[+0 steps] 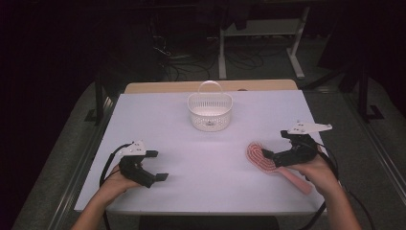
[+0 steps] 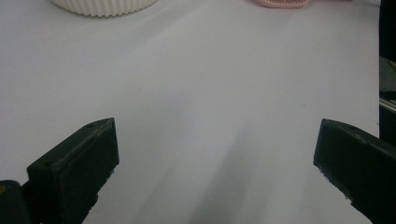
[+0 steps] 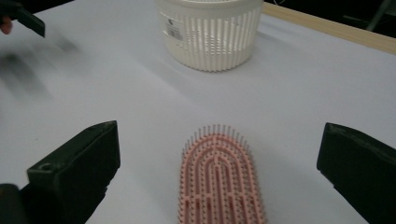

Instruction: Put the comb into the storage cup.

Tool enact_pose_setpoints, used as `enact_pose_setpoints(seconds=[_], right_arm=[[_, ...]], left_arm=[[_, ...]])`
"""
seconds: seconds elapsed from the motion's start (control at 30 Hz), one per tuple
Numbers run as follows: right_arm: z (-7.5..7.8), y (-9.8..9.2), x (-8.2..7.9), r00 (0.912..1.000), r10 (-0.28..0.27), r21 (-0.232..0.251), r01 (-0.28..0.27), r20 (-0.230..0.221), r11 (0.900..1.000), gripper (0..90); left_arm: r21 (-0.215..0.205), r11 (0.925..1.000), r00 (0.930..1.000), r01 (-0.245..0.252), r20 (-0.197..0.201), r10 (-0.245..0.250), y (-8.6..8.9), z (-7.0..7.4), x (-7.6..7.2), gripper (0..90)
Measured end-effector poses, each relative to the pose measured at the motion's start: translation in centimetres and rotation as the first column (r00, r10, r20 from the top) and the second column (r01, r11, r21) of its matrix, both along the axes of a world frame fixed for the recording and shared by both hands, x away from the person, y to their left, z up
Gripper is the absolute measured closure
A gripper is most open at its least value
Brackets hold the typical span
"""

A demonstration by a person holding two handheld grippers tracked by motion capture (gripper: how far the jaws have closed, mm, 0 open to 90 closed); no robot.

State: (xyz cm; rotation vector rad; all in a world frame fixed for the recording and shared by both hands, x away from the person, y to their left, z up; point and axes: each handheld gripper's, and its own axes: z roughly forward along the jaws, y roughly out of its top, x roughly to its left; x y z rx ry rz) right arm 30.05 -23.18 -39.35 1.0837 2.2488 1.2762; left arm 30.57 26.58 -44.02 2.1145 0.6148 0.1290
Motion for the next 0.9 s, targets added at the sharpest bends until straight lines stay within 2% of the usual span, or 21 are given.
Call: enact_pose_setpoints(seconds=[0.27, 0.53, 0.7, 0.9], right_arm=[[0.1, -2.0, 0.3, 0.9987, -0.051, 0.004, 0.051, -0.003, 0.999, 0.0], [0.2, -2.4, 0.3, 0.9989, -0.047, 0.01, 0.047, 0.0, 0.999, 0.0], [0.1, -2.5, 0.3, 0.9988, -0.034, 0.0, 0.034, -0.034, 0.999, 0.0], [0.2, -2.6, 0.2, 0.9987, -0.038, -0.012, 0.038, -0.034, 0.999, 0.0]], left_arm=[[-0.002, 1.0, 1.0, -0.002, 0.0, 0.002, 0.0, 0.0, 0.0, 0.3], [-0.003, 1.0, 1.0, -0.001, 0.0, 0.001, 0.0, 0.0, 0.0, 0.3], [-0.004, 1.0, 1.0, 0.001, 0.002, -0.001, 0.1, 0.1, -0.1, 0.3], [-0.004, 1.0, 1.0, 0.001, 0.0, -0.001, 0.1, 0.1, -0.1, 0.3]])
